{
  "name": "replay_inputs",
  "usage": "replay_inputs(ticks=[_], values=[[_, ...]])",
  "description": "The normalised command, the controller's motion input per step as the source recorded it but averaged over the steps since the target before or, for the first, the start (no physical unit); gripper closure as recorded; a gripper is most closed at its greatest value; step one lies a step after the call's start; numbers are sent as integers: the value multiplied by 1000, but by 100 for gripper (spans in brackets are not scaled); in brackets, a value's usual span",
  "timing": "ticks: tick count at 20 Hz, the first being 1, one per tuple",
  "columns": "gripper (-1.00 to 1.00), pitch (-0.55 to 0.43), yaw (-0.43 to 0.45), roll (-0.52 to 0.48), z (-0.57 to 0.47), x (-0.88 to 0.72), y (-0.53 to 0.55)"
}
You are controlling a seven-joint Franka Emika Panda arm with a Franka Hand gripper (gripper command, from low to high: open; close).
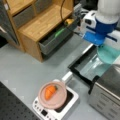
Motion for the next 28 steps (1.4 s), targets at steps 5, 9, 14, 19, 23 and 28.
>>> replay_inputs(ticks=[5, 9, 14, 19, 23, 28], values=[[-100, -157, -47, 92, -130, -195, -68], [-100, -164, -46, 98, -138, -162, -24], [-100, -166, -54, 106, -127, -133, 10], [-100, -141, -57, 107, -92, -129, 34], [-100, -139, -59, 103, -91, -117, 40], [-100, -133, -65, 105, -77, -102, 66]])
